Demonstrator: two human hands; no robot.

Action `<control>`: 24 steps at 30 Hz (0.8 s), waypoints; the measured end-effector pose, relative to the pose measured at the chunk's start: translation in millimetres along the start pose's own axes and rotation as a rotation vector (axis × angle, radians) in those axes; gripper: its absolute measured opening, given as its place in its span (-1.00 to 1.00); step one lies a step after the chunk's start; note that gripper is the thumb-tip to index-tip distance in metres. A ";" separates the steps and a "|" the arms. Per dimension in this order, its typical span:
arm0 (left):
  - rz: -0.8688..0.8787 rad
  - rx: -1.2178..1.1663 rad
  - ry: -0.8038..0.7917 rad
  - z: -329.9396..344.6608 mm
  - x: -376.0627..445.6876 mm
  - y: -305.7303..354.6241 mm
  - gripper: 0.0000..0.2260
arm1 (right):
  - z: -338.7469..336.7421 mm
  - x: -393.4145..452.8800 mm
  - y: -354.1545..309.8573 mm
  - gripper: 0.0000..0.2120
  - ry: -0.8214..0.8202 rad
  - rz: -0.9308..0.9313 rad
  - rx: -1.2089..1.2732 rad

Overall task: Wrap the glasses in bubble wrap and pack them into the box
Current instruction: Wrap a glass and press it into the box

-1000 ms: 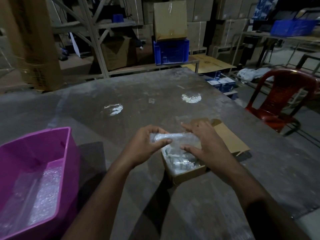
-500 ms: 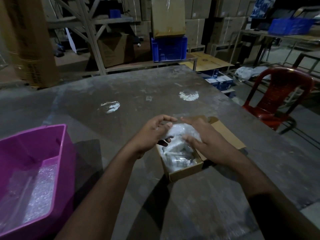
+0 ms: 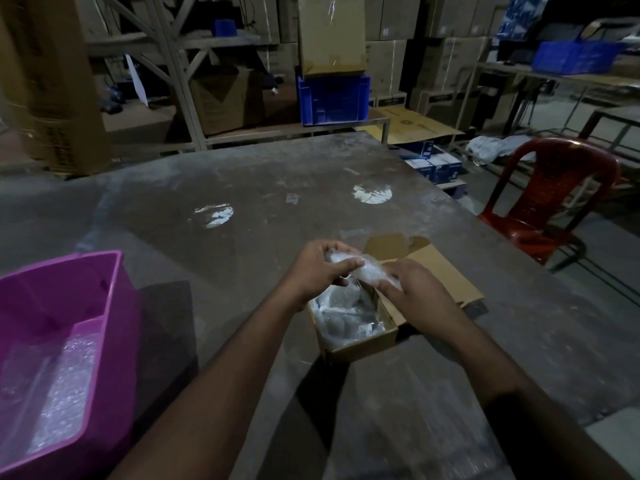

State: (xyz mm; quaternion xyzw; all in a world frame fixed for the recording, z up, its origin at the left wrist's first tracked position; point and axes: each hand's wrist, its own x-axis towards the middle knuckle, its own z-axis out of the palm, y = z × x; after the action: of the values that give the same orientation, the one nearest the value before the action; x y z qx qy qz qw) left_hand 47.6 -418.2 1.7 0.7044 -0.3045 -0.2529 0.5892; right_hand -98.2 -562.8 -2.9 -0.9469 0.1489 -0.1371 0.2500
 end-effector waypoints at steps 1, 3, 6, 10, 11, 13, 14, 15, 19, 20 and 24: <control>0.000 0.025 0.018 1.8 5.0 -5.6 -0.78 | 3.4 -2.1 0.8 -0.84 0.007 0.024 0.011; 0.006 0.099 0.038 3.9 14.6 -18.7 -0.83 | 12.0 -6.9 3.7 -0.64 0.011 0.072 -0.042; -0.008 0.150 0.034 10.9 25.4 -32.5 -0.90 | 23.9 -10.8 9.2 -0.66 0.030 0.112 -0.066; -0.096 0.083 -0.030 17.4 37.2 -39.1 -0.88 | 29.8 -15.7 10.4 -0.67 0.102 0.114 -0.077; -0.121 0.077 -0.041 17.9 40.4 -40.2 -0.87 | 31.4 -16.3 9.7 -0.68 0.111 0.108 -0.083; -0.150 0.097 -0.045 18.1 45.7 -42.3 -0.86 | 34.6 -15.9 8.7 -0.70 0.110 0.097 -0.101; -0.152 0.116 -0.048 17.9 47.8 -43.6 -0.86 | 36.5 -15.2 8.5 -0.71 0.098 0.097 -0.120; -0.147 0.140 -0.053 17.6 49.6 -45.1 -0.86 | 38.3 -14.8 8.3 -0.72 0.082 0.099 -0.143; -0.091 0.332 -0.060 18.0 54.4 -48.5 -0.89 | 42.1 -16.7 6.9 -0.76 0.028 0.102 -0.225; -0.079 0.377 -0.056 19.4 55.4 -48.3 -0.87 | 42.5 -17.5 6.2 -0.77 0.020 0.098 -0.251; -0.037 0.548 -0.042 27.3 57.5 -42.9 -0.90 | 43.9 -18.4 2.3 -0.84 0.006 0.084 -0.353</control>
State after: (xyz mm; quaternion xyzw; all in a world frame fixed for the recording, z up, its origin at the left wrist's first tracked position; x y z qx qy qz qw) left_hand 73.1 -473.3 -45.2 0.8376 -0.3606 -0.1866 0.3655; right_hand -101.0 -539.3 -44.3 -0.9686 0.2109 -0.1009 0.0849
